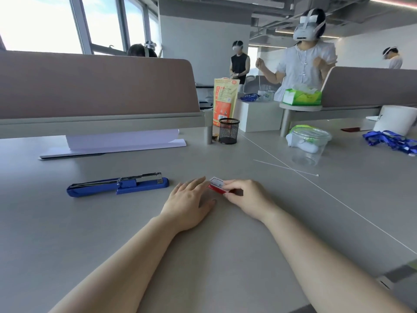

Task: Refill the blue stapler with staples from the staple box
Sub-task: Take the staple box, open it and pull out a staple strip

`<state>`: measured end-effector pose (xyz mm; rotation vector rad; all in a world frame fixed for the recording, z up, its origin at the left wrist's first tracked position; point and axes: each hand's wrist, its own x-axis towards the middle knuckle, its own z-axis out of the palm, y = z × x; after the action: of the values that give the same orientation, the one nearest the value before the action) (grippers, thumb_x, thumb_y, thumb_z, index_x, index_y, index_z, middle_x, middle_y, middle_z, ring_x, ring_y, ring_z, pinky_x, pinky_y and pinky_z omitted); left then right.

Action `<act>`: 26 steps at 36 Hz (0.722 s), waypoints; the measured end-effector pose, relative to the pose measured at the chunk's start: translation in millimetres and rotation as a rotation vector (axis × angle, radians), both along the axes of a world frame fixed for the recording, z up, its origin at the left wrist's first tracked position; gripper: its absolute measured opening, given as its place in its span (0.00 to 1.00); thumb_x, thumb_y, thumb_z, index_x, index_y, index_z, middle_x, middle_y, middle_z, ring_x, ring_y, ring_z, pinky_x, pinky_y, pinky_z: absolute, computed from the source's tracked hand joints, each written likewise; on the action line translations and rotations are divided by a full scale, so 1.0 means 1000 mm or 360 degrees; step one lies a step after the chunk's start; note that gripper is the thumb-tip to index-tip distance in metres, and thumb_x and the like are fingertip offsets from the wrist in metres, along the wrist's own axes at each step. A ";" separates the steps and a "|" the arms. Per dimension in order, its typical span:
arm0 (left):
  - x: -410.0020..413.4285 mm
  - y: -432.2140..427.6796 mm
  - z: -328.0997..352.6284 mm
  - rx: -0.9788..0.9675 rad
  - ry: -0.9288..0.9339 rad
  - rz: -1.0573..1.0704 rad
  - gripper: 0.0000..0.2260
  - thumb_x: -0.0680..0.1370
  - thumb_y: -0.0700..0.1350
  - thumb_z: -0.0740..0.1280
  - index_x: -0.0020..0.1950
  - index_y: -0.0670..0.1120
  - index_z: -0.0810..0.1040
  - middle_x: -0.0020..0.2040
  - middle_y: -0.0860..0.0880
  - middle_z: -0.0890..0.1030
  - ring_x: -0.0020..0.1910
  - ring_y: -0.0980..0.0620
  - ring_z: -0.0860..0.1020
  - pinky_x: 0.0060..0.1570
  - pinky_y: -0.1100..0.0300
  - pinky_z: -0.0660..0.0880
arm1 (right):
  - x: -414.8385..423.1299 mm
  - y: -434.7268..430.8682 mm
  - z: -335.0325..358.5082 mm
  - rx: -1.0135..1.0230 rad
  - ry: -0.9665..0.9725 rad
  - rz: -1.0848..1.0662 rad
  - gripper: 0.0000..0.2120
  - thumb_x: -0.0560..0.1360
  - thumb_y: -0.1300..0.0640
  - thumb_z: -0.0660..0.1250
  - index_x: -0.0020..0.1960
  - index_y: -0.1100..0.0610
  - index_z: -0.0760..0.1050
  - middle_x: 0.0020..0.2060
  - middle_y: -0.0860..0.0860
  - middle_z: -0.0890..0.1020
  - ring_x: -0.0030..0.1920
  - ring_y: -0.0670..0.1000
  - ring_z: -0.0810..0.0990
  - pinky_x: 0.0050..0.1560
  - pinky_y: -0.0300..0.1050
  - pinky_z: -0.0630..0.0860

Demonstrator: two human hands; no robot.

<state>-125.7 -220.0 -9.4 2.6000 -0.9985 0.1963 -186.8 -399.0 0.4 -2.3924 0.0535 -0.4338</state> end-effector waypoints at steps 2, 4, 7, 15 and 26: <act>0.001 -0.002 0.000 0.0037 -0.0005 -0.0014 0.28 0.76 0.61 0.54 0.74 0.55 0.53 0.77 0.54 0.55 0.76 0.53 0.52 0.75 0.52 0.48 | 0.000 -0.001 -0.001 0.0008 0.0003 0.0004 0.13 0.71 0.57 0.69 0.55 0.53 0.80 0.60 0.46 0.80 0.60 0.46 0.77 0.59 0.36 0.68; 0.002 -0.004 -0.001 0.0083 -0.0016 -0.0038 0.28 0.76 0.62 0.53 0.74 0.56 0.51 0.77 0.55 0.53 0.76 0.54 0.50 0.75 0.51 0.45 | 0.001 -0.003 -0.001 0.0002 -0.0025 0.0001 0.13 0.70 0.57 0.70 0.55 0.53 0.80 0.60 0.47 0.80 0.61 0.47 0.76 0.62 0.40 0.69; 0.005 -0.005 -0.001 0.0125 0.0015 -0.0039 0.29 0.76 0.63 0.52 0.74 0.57 0.49 0.77 0.55 0.52 0.76 0.54 0.49 0.75 0.51 0.44 | 0.004 -0.005 -0.001 -0.0033 -0.0054 -0.0092 0.16 0.68 0.54 0.71 0.55 0.52 0.78 0.59 0.49 0.80 0.60 0.49 0.76 0.61 0.44 0.70; 0.008 -0.010 0.001 0.0088 0.0061 0.0005 0.31 0.75 0.64 0.53 0.74 0.54 0.51 0.75 0.49 0.61 0.76 0.52 0.52 0.75 0.49 0.46 | 0.013 -0.010 -0.009 -0.0107 -0.0038 -0.0250 0.19 0.65 0.49 0.73 0.54 0.51 0.75 0.53 0.48 0.81 0.54 0.51 0.78 0.55 0.49 0.75; 0.002 -0.011 0.004 0.0152 -0.0107 -0.0028 0.26 0.76 0.64 0.53 0.71 0.55 0.58 0.70 0.48 0.67 0.73 0.49 0.56 0.74 0.47 0.42 | 0.013 -0.011 -0.008 0.0046 0.0003 -0.0177 0.20 0.67 0.54 0.73 0.58 0.51 0.73 0.54 0.49 0.80 0.55 0.49 0.77 0.57 0.45 0.73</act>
<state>-123.6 -231.4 -4.9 2.6858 -1.0784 0.2384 -173.8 -410.1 -8.0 -2.3688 0.1930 -0.4788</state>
